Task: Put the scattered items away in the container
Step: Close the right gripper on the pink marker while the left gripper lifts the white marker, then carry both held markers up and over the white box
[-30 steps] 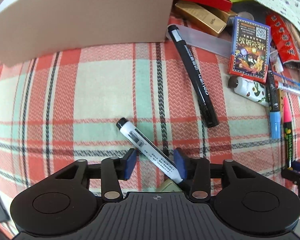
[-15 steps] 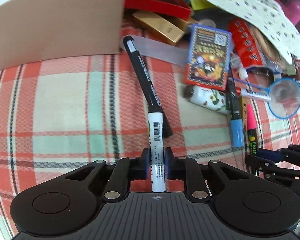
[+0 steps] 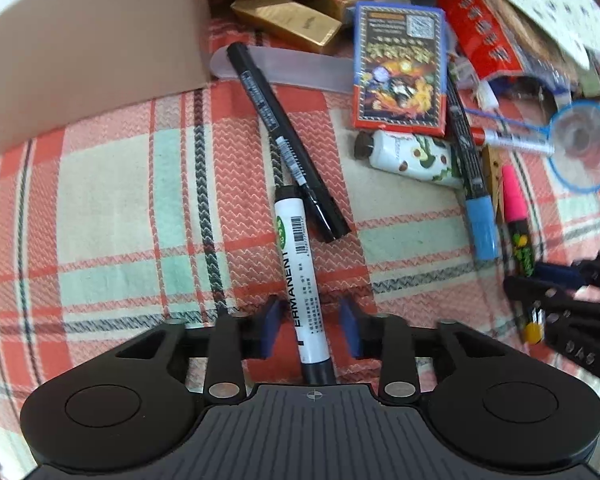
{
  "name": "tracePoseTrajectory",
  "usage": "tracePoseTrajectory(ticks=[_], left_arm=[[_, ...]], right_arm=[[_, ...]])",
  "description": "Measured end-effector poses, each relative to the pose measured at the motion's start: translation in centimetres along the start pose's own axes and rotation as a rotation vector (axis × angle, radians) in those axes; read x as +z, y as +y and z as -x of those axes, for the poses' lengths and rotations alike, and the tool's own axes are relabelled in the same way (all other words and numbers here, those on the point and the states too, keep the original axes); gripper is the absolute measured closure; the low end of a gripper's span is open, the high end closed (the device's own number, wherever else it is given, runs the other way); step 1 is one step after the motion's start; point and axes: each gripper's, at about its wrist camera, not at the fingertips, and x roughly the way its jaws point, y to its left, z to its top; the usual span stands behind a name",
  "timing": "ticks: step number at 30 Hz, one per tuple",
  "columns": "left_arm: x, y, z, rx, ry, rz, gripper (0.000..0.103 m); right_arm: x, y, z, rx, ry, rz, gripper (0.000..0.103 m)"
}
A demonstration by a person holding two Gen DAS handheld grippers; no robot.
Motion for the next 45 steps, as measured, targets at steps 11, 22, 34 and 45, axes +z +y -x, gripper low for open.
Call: tracePoseTrajectory(ticks=[11, 22, 34, 45], left_arm=[[-0.2, -0.8, -0.5, -0.016, -0.007, -0.028, 0.051], [-0.7, -0.5, 0.6, -0.061, -0.013, 0.016, 0.093], [-1.9, -2.5, 2.1, -0.092, -0.067, 0.042, 0.093], [-2.0, -1.9, 7.2, -0.06, -0.207, 0.144, 0.093]], right_arm=[[0.1, -0.9, -0.5, 0.039, 0.0, -0.095, 0.081], [-0.9, -1.1, 0.4, 0.136, 0.034, -0.153, 0.085], [-0.2, 0.7, 2.5, 0.302, -0.003, -0.096, 0.086], [2.2, 0.9, 6.1, 0.427, -0.095, -0.01, 0.085]])
